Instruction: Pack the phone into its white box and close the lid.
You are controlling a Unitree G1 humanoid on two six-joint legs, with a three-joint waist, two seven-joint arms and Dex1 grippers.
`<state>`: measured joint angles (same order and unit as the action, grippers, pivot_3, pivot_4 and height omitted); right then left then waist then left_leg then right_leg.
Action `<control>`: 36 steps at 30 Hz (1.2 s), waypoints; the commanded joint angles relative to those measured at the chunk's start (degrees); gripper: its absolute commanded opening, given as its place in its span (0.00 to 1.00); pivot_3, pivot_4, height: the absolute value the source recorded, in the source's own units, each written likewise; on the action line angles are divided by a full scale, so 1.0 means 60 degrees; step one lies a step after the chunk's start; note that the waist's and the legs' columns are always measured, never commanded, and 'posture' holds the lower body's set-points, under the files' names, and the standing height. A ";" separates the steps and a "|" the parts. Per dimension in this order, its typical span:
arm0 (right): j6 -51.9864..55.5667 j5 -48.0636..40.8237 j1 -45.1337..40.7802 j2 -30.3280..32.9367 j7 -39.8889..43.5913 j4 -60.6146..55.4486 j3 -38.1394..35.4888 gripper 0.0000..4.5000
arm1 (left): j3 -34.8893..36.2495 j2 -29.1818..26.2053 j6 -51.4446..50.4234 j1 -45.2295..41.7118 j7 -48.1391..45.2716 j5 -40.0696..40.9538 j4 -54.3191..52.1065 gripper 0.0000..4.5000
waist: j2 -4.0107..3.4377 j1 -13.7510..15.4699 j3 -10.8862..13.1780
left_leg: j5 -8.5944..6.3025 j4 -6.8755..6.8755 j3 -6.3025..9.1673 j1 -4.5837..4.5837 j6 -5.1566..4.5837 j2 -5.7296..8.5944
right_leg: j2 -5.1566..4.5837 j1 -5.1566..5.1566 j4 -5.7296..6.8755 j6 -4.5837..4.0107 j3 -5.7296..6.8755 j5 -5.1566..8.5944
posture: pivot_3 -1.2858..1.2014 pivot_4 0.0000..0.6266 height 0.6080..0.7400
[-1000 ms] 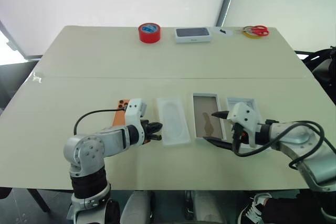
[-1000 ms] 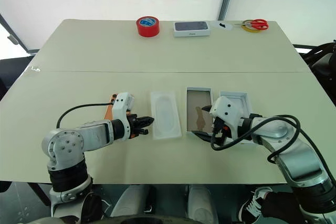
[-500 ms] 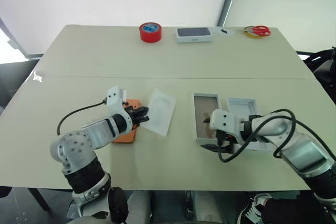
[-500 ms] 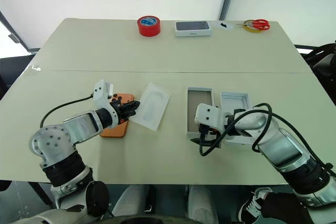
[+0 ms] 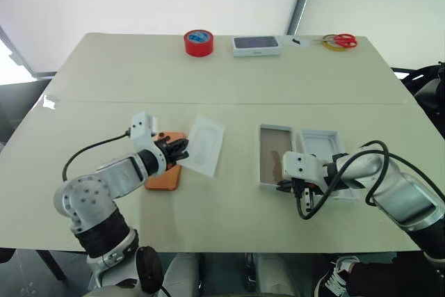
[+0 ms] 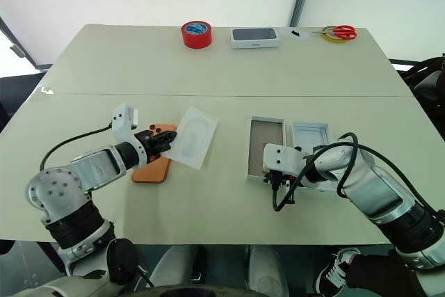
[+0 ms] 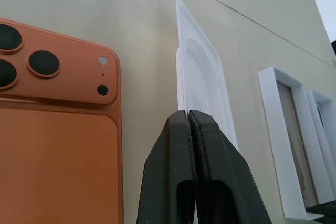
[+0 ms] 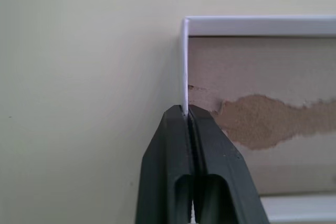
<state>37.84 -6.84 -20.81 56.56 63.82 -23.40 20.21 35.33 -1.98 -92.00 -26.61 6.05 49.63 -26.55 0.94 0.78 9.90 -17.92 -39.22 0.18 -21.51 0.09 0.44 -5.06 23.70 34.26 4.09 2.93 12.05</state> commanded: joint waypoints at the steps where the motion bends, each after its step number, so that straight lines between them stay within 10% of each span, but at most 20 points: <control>1: -0.0718 0.0269 -0.0216 0.0010 0.0082 -0.0230 -0.0034 0.01 | 0.0361 -0.0037 -0.0083 -0.0282 0.0139 0.0418 -0.0035 0.00 | 0.0000 0.0001 0.0000 | 0.0000 0.0000 0.0000 0.0000 0.0001 0.0000 | 0.0000 0.0000 0.0000 0.0000 0.0000 0.0000 | 0.52 0.24 1.00; 24: 0.0360 0.1594 -0.2681 -0.3477 0.0104 0.1326 0.2124 0.01 | 0.1598 -0.1723 -0.0083 -0.1006 0.0169 0.0726 0.0778 0.00 | 0.0042 -0.0029 0.0026 | 0.0078 0.0027 0.0032 0.0003 0.0144 0.0001 | 0.0000 0.0007 0.0015 0.0031 0.0022 -0.0022 | 0.52 0.24 1.00; 33: 0.1094 0.0813 -0.2701 -0.4019 -0.0441 0.0647 0.1084 0.87 | 0.1543 -0.1276 -0.0083 -0.1210 0.0331 0.0920 0.0652 0.00 | 0.0042 -0.0025 0.0028 | 0.0066 0.0028 0.0041 0.0006 0.0122 -0.0003 | 0.0006 0.0013 0.0032 0.0015 0.0026 -0.0029 | 0.52 0.24 1.00; 36: 0.1284 0.0174 -0.2618 -0.3876 -0.0491 0.0207 0.0085 0.87 | 0.1439 -0.0721 -0.0083 -0.1331 0.0593 0.1165 0.0503 0.00 | 0.0045 0.0016 0.0030 | 0.0066 0.0027 0.0041 -0.0001 0.0122 -0.0001 | 0.0003 0.0014 0.0030 0.0015 0.0026 -0.0030 | 0.52 0.24 1.00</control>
<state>45.15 -3.49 -36.13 32.69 61.07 -18.96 25.02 44.64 -7.19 -92.00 -33.00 8.96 54.42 -21.02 1.21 0.88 10.08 -17.53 -39.06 0.45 -21.52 0.81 0.44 -5.05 23.76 34.40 4.18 3.10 11.87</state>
